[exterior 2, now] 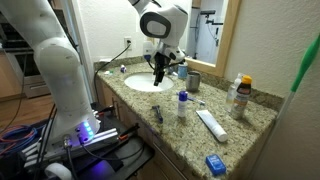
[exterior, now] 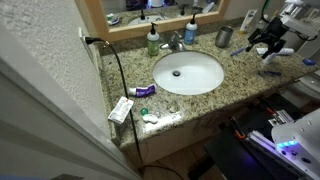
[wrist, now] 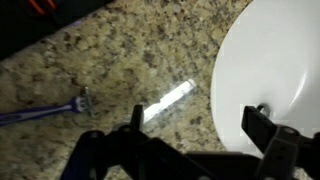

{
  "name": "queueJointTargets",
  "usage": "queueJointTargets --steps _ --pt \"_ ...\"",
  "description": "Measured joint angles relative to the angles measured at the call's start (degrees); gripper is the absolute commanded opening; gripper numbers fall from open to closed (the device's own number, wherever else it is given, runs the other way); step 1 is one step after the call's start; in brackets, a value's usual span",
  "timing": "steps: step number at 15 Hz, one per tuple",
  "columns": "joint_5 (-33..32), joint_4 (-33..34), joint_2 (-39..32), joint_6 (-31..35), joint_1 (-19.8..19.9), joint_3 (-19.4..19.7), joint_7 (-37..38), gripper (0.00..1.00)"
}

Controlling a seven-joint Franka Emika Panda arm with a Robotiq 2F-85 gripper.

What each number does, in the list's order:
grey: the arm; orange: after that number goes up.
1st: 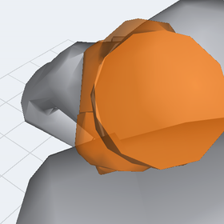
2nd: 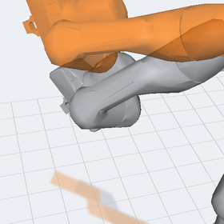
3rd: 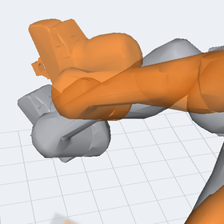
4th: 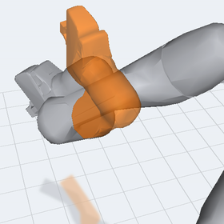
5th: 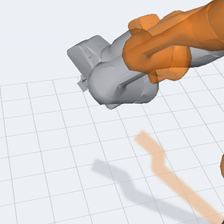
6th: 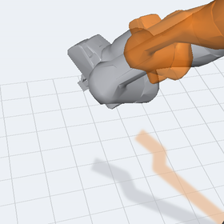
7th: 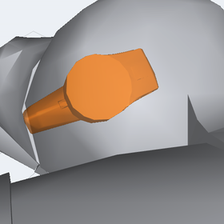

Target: Pick up the toothbrush and put it in the silver object

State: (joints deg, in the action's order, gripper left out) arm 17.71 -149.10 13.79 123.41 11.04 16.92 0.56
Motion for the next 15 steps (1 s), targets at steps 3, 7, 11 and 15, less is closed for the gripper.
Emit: queueJointTargets --steps 3,7,11,15 --pt "-0.35 -0.35 1.05 -1.39 3.26 2.28 -0.10 1.00" --pt "0.05 1.13 -0.16 -1.25 3.77 2.29 4.66 1.00" --pt "-1.34 6.32 -1.77 -1.39 8.47 4.71 12.46 1.00" --pt "-1.72 9.21 -2.12 -2.05 10.93 5.95 16.91 1.00"
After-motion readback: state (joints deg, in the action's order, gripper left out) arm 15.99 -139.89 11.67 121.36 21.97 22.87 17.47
